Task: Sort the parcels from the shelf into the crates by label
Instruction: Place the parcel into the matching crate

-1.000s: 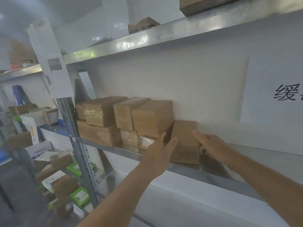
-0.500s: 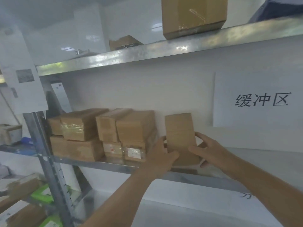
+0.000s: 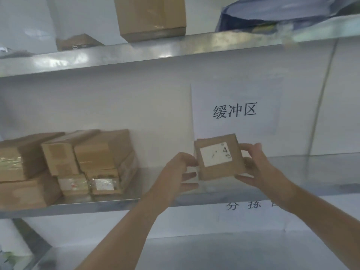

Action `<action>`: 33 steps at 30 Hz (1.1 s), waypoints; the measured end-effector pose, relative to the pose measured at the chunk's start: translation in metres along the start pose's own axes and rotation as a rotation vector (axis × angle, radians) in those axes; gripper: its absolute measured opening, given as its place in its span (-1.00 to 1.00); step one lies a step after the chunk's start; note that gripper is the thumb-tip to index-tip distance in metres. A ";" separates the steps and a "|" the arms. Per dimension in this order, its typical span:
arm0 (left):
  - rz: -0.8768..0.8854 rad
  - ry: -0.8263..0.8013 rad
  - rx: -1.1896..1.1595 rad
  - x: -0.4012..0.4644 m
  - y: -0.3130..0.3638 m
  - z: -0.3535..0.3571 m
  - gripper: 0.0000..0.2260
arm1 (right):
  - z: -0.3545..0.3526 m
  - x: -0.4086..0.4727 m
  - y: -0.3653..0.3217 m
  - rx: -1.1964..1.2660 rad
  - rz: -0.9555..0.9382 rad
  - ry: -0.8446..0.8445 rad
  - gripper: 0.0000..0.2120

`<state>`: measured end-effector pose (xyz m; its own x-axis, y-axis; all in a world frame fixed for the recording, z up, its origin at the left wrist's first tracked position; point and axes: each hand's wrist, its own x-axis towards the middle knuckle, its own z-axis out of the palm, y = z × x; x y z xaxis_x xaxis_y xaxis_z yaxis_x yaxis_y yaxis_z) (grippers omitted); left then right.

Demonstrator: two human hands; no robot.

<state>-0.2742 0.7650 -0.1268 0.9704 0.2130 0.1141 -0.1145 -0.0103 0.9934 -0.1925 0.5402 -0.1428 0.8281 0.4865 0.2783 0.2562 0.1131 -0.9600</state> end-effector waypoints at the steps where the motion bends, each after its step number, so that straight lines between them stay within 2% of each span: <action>1: -0.018 -0.005 0.014 0.001 0.001 0.011 -0.76 | -0.007 0.000 0.002 0.034 0.024 0.035 -0.18; 3: 0.002 -0.006 0.135 0.001 0.004 0.037 -0.65 | -0.023 -0.007 0.007 0.035 0.050 0.074 -0.36; 4: 0.029 -0.027 0.171 -0.001 0.004 0.051 -0.66 | -0.033 -0.015 0.012 0.019 0.039 0.077 -0.50; 6: 0.108 -0.130 0.145 -0.005 -0.003 0.077 -0.82 | -0.050 -0.031 0.016 -0.013 -0.038 0.085 -0.82; 7: 0.158 -0.182 0.130 -0.007 -0.007 0.090 -0.77 | -0.058 -0.037 0.016 -0.014 -0.095 0.094 -0.87; 9: 0.252 -0.269 0.141 -0.011 -0.014 0.114 -0.56 | -0.075 -0.049 0.013 0.013 -0.146 0.095 -0.77; 11: 0.322 -0.306 0.161 -0.012 -0.014 0.143 -0.42 | -0.099 -0.067 0.012 -0.013 -0.200 0.085 -0.56; 14: 0.375 -0.361 0.165 -0.013 -0.014 0.191 -0.37 | -0.141 -0.096 0.005 -0.106 -0.232 0.136 -0.32; 22: 0.461 -0.467 0.144 -0.015 -0.024 0.354 -0.36 | -0.278 -0.185 -0.018 -0.312 -0.183 0.353 -0.28; 33: 0.495 -0.695 0.060 0.001 -0.055 0.570 -0.32 | -0.453 -0.289 -0.020 -0.354 -0.094 0.592 -0.26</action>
<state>-0.1457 0.2090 -0.1728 0.7238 -0.4767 0.4989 -0.5676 -0.0002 0.8233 -0.2114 0.0052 -0.1901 0.9011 -0.0773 0.4266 0.4042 -0.2062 -0.8911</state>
